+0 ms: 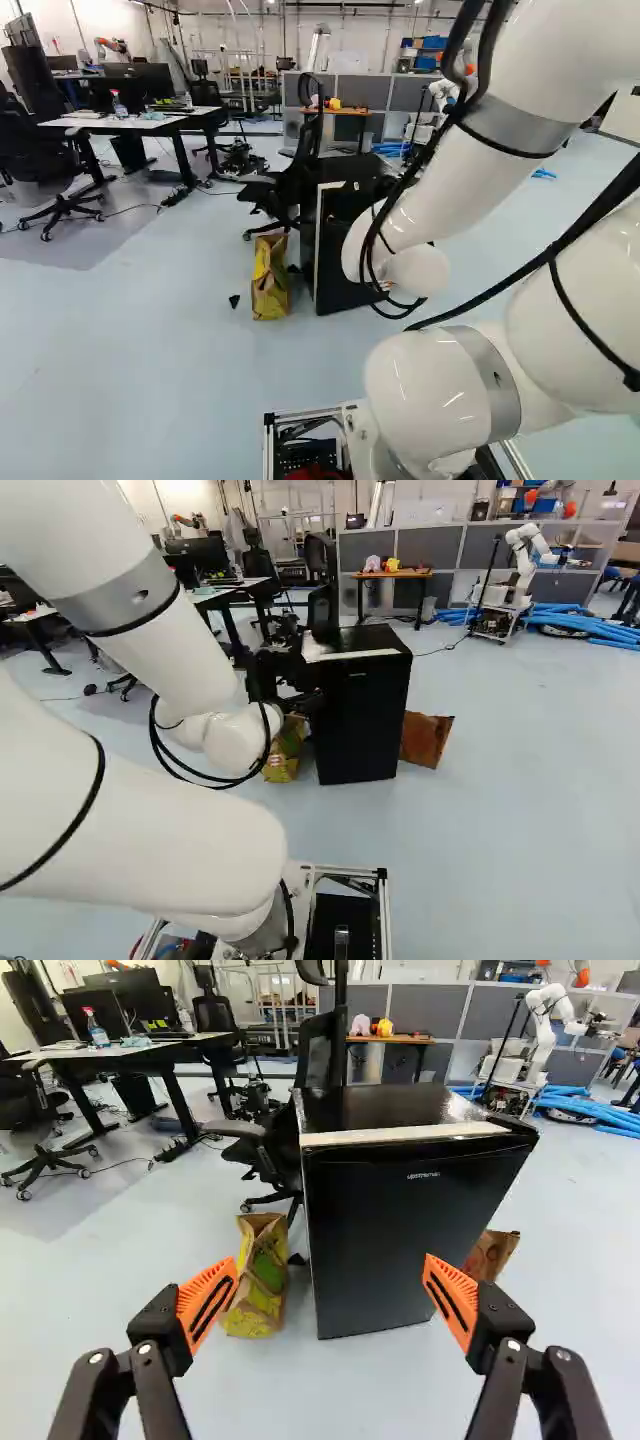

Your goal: Grab a drink from the fridge

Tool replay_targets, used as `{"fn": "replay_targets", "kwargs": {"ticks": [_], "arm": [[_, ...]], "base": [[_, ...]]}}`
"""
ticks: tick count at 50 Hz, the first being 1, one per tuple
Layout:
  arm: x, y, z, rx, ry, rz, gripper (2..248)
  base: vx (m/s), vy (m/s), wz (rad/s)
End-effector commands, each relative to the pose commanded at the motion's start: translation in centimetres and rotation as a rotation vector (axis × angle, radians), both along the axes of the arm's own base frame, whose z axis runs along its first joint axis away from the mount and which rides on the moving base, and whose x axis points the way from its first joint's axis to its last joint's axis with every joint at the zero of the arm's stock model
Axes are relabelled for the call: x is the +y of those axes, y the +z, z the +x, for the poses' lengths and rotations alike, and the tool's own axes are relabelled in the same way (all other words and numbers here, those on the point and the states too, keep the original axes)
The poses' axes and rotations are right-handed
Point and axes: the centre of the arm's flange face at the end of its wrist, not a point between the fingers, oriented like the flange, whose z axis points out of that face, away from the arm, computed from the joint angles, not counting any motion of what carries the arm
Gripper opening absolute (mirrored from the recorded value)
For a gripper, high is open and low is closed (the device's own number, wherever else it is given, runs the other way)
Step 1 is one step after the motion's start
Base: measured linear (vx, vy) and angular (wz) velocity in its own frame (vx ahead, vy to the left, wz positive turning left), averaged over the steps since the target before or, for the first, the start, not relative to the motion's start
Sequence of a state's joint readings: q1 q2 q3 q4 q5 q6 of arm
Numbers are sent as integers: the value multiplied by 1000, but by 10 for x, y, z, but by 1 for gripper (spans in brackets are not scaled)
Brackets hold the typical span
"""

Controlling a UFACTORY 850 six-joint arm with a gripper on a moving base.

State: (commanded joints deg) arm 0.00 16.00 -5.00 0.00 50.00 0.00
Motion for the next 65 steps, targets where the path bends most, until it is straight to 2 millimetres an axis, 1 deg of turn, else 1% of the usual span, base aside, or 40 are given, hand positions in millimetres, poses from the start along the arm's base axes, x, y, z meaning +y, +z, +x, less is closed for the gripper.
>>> {"fn": "replay_targets", "kwargs": {"ticks": [52, 65], "arm": [[0, 0, 0, 0, 0, 0, 247], [0, 0, 0, 0, 0, 0, 247]], "base": [[40, -20, 117], [39, -36, 22]]}}
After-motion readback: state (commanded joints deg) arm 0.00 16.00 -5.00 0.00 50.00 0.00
